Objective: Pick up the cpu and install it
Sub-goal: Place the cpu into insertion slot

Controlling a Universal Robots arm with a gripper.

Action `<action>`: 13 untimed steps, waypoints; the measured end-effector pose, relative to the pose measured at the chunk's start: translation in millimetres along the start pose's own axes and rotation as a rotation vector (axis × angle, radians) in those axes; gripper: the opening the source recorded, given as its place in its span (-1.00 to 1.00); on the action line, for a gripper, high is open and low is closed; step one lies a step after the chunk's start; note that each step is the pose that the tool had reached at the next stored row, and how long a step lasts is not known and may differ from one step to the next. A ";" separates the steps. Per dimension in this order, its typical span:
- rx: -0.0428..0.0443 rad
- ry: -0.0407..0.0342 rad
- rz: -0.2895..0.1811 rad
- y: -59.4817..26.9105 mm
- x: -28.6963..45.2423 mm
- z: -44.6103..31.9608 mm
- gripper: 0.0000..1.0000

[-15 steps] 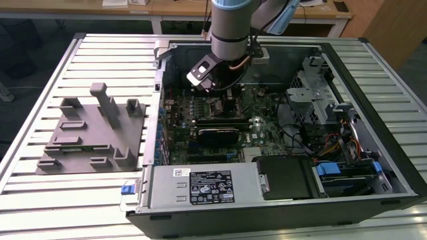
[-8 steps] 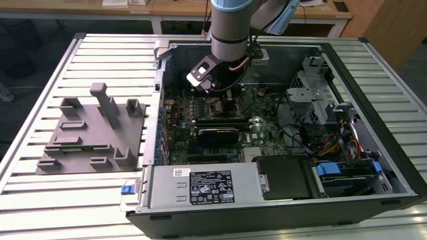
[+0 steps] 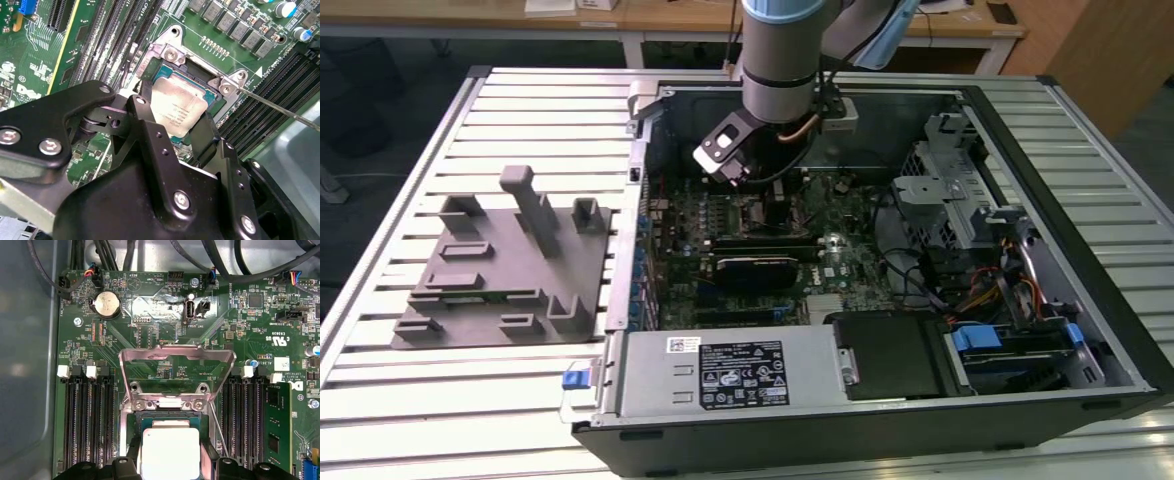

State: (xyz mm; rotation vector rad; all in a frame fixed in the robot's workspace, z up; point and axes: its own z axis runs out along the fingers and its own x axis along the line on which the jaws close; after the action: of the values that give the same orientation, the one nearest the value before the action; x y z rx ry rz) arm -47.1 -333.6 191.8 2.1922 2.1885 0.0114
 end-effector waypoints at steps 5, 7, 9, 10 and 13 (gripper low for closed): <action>-0.0002 0.0086 0.000 0.1 0.1 0.1 0.08; -0.0003 0.0100 0.000 0.1 0.1 0.2 0.08; -0.0001 0.0101 0.001 0.0 0.0 0.3 0.08; 0.0001 0.0098 0.001 -0.1 0.0 0.5 0.08; 0.0002 0.0095 0.003 0.0 0.0 0.7 0.08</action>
State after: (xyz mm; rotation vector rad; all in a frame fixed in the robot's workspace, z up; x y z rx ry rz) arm -47.1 -333.6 191.1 2.2001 2.1901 0.0218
